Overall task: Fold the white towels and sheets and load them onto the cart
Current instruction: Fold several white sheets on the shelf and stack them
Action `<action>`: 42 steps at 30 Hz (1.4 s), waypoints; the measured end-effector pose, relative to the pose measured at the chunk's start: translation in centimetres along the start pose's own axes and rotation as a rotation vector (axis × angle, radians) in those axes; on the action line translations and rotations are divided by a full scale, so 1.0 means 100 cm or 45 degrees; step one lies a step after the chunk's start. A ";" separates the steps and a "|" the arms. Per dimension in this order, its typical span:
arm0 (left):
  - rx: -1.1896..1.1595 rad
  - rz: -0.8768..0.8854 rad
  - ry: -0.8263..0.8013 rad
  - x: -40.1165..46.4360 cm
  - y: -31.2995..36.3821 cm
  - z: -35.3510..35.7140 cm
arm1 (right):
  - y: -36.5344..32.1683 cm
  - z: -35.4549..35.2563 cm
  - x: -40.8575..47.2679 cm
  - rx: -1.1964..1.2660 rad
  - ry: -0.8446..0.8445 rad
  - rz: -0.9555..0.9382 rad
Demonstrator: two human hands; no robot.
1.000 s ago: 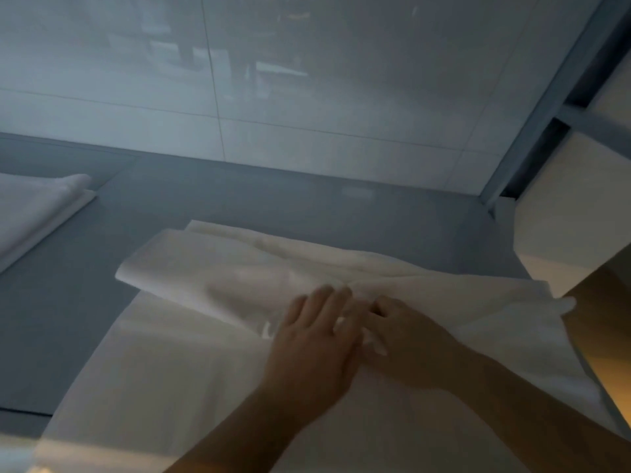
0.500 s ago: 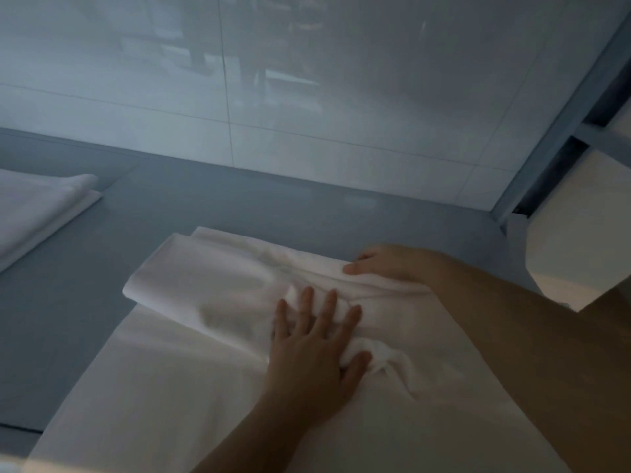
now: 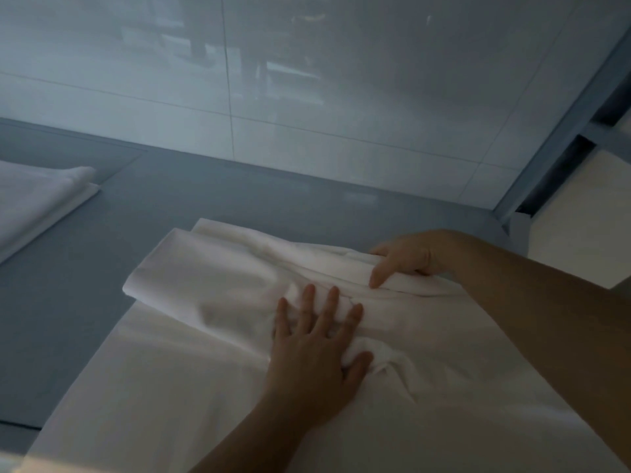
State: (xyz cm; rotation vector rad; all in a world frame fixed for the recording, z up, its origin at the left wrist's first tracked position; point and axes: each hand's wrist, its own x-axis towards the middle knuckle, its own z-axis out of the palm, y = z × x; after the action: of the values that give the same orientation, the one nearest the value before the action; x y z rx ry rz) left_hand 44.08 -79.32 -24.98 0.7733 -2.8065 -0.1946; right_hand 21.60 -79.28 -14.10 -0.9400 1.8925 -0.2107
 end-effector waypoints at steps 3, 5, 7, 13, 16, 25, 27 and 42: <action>0.012 -0.001 0.010 -0.001 0.000 0.000 | 0.001 0.000 -0.003 0.016 0.061 -0.033; 0.015 0.001 0.023 -0.002 0.000 0.000 | -0.002 -0.002 -0.006 0.059 0.150 -0.080; -0.005 0.001 0.020 -0.002 -0.001 -0.001 | -0.008 -0.011 -0.012 -0.146 0.328 -0.170; -0.024 0.004 -0.021 -0.001 0.000 0.000 | -0.010 -0.023 -0.009 -0.862 1.116 -0.526; -0.008 -0.016 -0.071 0.000 0.001 0.000 | 0.007 -0.007 0.004 -1.128 1.045 -0.403; 0.098 0.007 0.425 0.071 -0.022 -0.041 | 0.037 0.048 0.017 -1.349 1.173 -0.668; 0.152 0.137 0.071 0.110 -0.041 -0.050 | 0.039 0.050 0.015 -1.388 1.292 -0.846; 0.199 0.479 -0.202 0.157 -0.069 -0.044 | 0.026 0.010 0.020 -0.745 0.338 -0.273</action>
State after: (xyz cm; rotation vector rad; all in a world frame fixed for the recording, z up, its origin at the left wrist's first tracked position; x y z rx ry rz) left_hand 35.42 -93.59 -19.20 0.2542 -3.0796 0.0291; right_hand 20.62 -78.57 -17.34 -1.5748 2.1416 0.1097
